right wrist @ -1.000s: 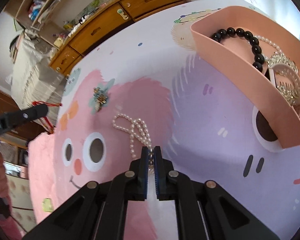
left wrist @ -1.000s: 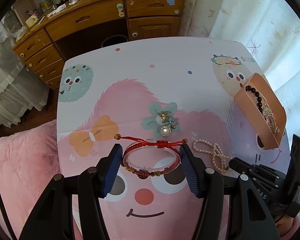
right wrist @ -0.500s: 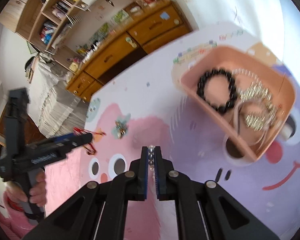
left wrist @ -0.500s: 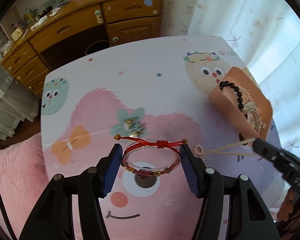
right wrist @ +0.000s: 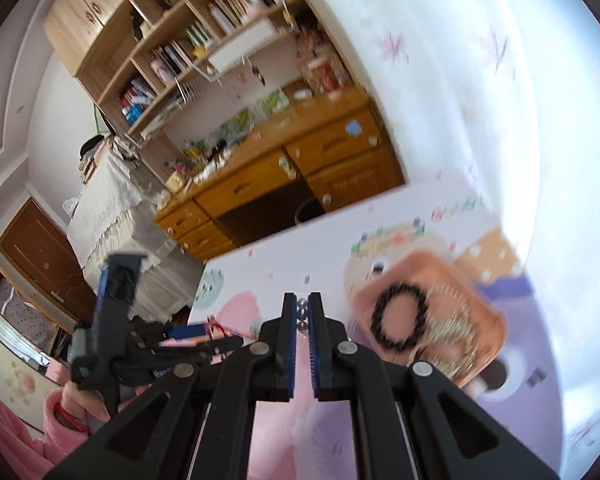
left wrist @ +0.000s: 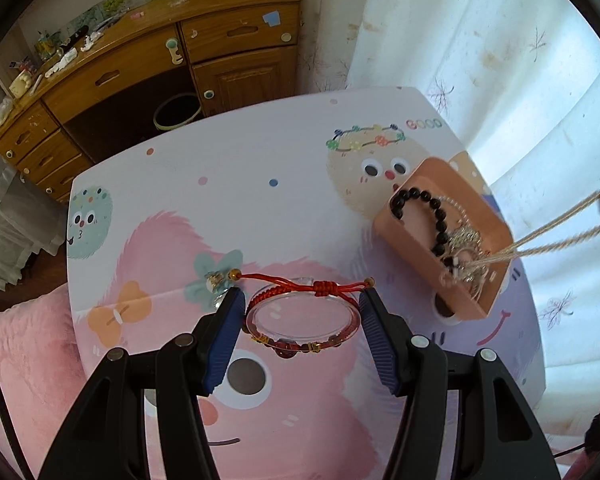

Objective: Organize jewelry
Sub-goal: 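Lower the red bracelet into the pink box and open the left tool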

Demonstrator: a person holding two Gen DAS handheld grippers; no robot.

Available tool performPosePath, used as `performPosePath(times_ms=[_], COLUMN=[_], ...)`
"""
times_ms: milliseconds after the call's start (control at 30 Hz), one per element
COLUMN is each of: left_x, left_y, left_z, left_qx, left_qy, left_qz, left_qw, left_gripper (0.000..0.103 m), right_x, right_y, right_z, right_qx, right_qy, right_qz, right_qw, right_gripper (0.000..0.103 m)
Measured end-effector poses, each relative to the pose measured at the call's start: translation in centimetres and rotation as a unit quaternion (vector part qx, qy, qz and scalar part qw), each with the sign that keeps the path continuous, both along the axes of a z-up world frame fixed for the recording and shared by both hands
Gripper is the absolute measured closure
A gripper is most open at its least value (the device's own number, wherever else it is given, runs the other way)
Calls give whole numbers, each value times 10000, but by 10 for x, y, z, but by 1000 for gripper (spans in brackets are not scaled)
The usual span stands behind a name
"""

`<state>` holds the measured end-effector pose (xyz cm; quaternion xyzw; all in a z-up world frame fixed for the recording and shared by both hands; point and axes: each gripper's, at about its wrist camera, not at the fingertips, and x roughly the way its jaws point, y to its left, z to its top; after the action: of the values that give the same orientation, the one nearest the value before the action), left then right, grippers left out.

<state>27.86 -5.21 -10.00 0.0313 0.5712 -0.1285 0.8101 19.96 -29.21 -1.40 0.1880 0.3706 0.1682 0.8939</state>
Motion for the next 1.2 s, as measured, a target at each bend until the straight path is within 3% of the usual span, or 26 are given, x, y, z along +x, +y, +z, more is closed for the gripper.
performPosePath(times_ms=[300,567,700,900,1100,1200], left_x=[-1,-3,-2,8,17,20], left_y=[-23,-50,-62,-82,-101,-109], left_z=[18,16,15,4,-21,-34], left_qx=[-249,-571,-794,-1189,-1481,-1645], left_qy=[-261,-432,-536,-559,-432,-375], left_qz=[115,119,156,317,454,546], left_qw=[9993,9974,9953,9908,9870,9841], left_gripper=[46,46,45,46,46,46], right_x=[3,5,5,8,14,18], right_y=[-27,-43,-50,-57,-63,-67], right_z=[57,60,47,5,-39,-62], right_qx=[69,119,91,239,377,169], right_qy=[-770,-840,-677,-288,205,483], right_qz=[163,412,569,856,1107,1191], right_qw=[9969,9955,9960,9956,9929,9916], right_gripper=[98,98,98,98,98,97])
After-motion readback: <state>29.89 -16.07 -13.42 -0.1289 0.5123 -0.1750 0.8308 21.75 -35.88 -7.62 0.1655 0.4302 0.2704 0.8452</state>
